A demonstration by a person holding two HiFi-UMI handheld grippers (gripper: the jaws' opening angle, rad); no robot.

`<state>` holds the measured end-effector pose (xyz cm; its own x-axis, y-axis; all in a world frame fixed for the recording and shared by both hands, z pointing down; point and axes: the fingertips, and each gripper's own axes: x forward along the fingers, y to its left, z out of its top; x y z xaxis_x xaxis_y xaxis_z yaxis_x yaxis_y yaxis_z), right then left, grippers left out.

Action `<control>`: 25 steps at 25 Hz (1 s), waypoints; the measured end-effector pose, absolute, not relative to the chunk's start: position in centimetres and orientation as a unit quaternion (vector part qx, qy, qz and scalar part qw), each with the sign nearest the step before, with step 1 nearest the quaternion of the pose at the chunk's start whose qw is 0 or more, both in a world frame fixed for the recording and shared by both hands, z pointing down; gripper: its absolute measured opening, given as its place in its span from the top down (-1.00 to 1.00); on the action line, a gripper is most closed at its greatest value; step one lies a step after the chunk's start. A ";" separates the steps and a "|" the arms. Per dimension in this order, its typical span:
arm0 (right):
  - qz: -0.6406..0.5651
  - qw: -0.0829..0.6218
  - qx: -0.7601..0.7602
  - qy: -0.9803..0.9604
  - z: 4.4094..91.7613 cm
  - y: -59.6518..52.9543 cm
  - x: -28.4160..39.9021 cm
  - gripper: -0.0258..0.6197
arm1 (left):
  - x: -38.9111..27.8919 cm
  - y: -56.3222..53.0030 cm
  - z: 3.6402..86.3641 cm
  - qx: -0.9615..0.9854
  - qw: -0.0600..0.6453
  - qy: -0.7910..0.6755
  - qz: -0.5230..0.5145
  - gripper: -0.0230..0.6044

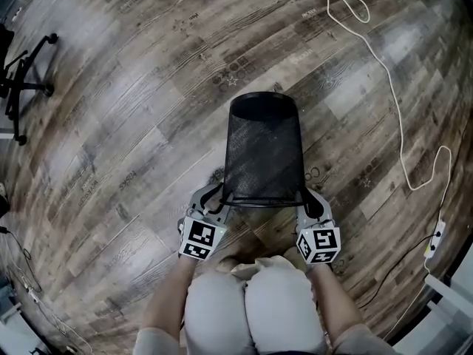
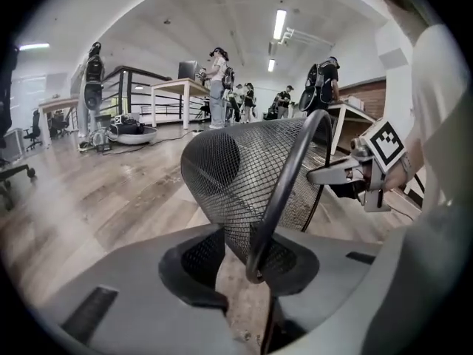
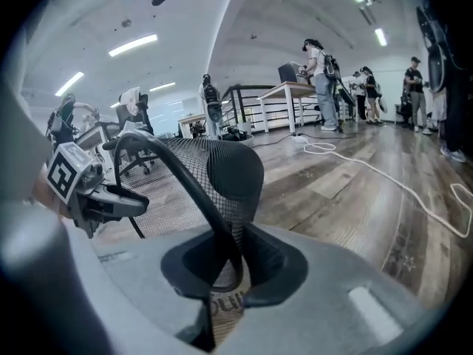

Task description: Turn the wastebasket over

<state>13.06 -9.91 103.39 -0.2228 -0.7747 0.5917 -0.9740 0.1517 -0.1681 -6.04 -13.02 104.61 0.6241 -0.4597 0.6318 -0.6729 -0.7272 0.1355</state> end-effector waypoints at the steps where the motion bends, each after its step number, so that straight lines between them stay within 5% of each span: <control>1: 0.267 0.197 0.590 -0.736 102.8 -10.0 13.0 0.79 | -6.1 -13.0 104.1 0.879 0.191 -0.324 0.293 0.61; 25: 0.430 0.285 0.524 -0.678 85.5 -5.8 12.5 0.81 | -7.4 -8.5 86.5 0.745 0.440 -0.396 0.308 0.83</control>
<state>12.46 -5.78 85.54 -0.2882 -0.4648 0.8372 -0.9554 0.0811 -0.2838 -7.45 -8.49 86.50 0.4973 -0.3186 0.8070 -0.8606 -0.2991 0.4122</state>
